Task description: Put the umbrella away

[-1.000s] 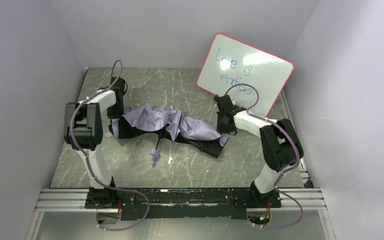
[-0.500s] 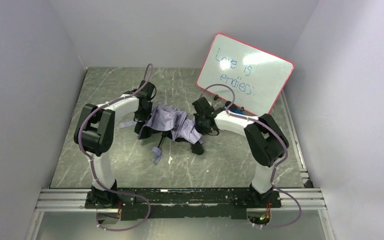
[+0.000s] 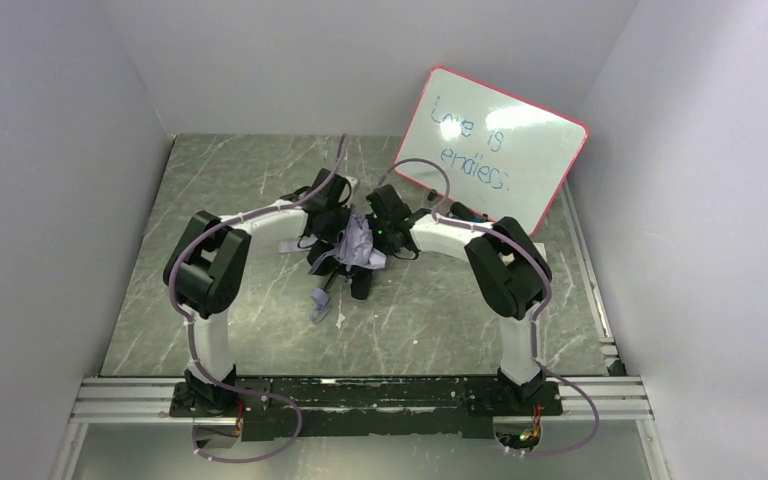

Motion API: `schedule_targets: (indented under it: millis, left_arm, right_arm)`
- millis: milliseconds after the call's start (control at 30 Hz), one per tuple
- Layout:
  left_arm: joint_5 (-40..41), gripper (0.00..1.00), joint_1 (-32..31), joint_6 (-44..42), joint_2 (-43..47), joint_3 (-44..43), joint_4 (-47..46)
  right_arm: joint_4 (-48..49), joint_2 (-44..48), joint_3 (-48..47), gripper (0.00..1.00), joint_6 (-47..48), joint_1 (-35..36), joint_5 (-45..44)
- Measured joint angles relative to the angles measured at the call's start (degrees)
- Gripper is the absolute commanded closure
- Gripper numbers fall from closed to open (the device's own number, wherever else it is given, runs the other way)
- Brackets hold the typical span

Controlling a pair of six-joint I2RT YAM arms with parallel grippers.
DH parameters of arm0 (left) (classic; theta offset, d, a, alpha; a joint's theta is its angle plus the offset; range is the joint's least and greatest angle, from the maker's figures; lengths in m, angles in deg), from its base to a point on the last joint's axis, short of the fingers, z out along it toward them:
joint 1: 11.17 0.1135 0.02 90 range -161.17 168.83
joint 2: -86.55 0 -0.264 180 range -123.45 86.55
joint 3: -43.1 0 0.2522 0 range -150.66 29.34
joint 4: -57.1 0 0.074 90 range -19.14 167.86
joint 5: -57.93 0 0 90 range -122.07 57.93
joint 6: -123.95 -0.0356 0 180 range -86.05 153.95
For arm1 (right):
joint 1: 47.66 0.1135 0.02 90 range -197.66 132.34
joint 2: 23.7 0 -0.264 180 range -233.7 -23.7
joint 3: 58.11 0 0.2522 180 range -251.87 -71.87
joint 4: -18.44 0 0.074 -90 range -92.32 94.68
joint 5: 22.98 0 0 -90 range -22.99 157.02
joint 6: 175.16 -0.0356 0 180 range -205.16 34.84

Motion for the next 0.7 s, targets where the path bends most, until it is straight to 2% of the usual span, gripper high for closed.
schedule_targets:
  millis: [233,367,467,567,700]
  left_arm:
    - [-1.53,0.95,-3.65,-3.19,0.52,2.03,-3.65]
    - [-1.46,0.95,-4.26,-3.87,0.76,2.27,-3.52]
    - [-0.39,0.80,-5.42,-3.87,0.79,1.77,-2.34]
    - [0.98,0.69,-6.49,-3.91,0.81,-0.09,-0.26]
    - [3.21,0.62,-6.36,-3.78,2.32,-2.23,1.16]
  right_arm:
    - [0.72,0.17,0.46,1.00,-0.09,0.20,0.74]
    - [2.43,2.32,3.82,0.98,-1.05,0.85,-0.28]
    - [2.99,5.60,8.17,0.91,-2.32,2.01,-2.47]
    - [2.03,9.60,12.68,0.85,-3.15,3.30,-5.05]
    - [-0.90,13.68,15.89,0.79,-2.86,3.87,-8.92]
